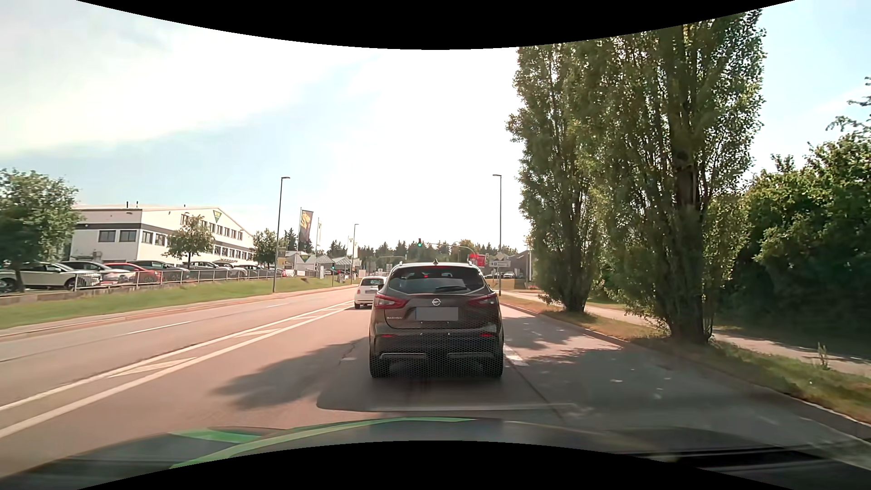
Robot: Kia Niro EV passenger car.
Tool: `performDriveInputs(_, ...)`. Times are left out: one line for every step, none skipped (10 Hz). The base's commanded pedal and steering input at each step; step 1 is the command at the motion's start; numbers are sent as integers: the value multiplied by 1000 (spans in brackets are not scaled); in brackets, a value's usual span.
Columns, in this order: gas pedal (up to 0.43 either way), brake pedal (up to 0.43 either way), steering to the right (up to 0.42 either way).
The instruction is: Follow the waypoints while adhering to traffic rules and regulations
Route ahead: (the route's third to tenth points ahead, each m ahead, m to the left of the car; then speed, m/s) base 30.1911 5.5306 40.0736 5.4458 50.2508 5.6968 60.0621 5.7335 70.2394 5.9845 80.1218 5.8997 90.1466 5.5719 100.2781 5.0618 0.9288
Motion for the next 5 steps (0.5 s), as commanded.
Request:
performDriveInputs(0,79,5)
performDriveInputs(0,91,5)
performDriveInputs(0,110,5)
performDriveInputs(0,128,5)
performDriveInputs(0,140,5)
